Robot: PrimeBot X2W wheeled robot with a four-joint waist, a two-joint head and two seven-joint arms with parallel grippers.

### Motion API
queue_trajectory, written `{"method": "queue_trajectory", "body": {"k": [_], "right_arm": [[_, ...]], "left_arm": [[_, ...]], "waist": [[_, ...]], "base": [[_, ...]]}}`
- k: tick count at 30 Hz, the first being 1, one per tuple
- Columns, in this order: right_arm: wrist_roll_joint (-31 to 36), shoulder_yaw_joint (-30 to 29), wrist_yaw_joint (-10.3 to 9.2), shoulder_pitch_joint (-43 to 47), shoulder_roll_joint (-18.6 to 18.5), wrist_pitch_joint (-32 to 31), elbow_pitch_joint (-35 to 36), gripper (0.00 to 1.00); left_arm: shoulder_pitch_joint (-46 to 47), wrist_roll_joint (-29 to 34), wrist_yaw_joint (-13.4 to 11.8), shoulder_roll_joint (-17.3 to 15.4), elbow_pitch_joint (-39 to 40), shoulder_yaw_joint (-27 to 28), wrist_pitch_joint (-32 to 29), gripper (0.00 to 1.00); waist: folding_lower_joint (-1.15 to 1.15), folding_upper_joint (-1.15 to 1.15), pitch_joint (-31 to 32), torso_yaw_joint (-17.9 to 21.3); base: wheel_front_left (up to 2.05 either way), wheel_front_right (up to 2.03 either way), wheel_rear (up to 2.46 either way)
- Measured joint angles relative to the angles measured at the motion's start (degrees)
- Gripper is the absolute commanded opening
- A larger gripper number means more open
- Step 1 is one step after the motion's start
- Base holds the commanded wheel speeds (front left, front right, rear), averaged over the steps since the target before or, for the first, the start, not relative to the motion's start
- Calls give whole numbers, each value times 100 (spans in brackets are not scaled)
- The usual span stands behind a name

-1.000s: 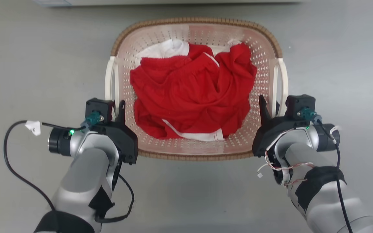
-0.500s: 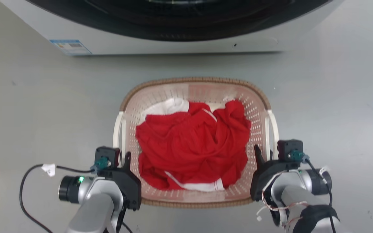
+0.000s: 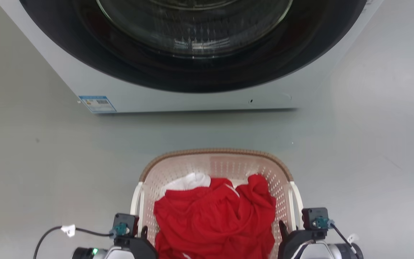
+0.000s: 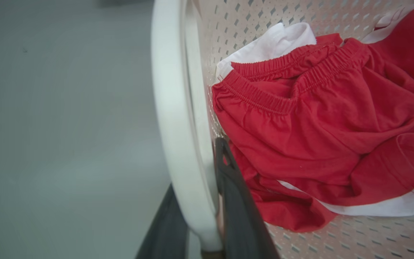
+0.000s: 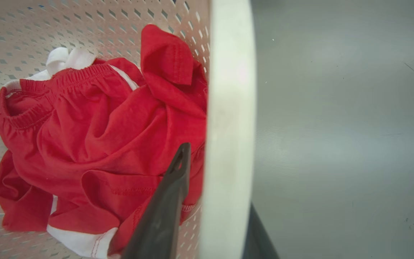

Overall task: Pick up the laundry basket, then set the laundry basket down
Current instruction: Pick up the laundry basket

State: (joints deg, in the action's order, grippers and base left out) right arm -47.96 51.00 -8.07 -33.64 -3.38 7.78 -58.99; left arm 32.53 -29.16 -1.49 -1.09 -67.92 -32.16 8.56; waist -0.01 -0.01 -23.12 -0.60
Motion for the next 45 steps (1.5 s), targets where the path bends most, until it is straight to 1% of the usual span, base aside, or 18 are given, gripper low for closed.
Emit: {"method": "queue_trajectory", "body": {"k": [14,18,25,35,45], "right_arm": [[-425,364,-1,664,33,-502,-74,0],[-567,500,0,827,26,-715,-74,0],[-709,628,0,988,35,-881,-112,0],[-879,776,-1,1100,27,-1025,-153,0],[-1011,906,-1,1105,-8,-1081,-145,0]], "left_arm": [[-800,-303,-4,9,-74,-256,-331,0],[-1006,-371,-25,-7,-67,-334,-447,0],[-1208,-567,-53,-22,-24,-465,-647,0],[-1383,-669,-103,-66,145,-669,-818,0],[-1389,-759,-163,-101,296,-842,-982,0]], "waist": [[0,0,1007,75],[0,0,1236,105],[0,0,1547,173],[0,0,1769,231],[1,1,1638,216]], "base": [[0,0,0],[0,0,0],[0,0,0],[0,0,0],[0,0,0]]}}
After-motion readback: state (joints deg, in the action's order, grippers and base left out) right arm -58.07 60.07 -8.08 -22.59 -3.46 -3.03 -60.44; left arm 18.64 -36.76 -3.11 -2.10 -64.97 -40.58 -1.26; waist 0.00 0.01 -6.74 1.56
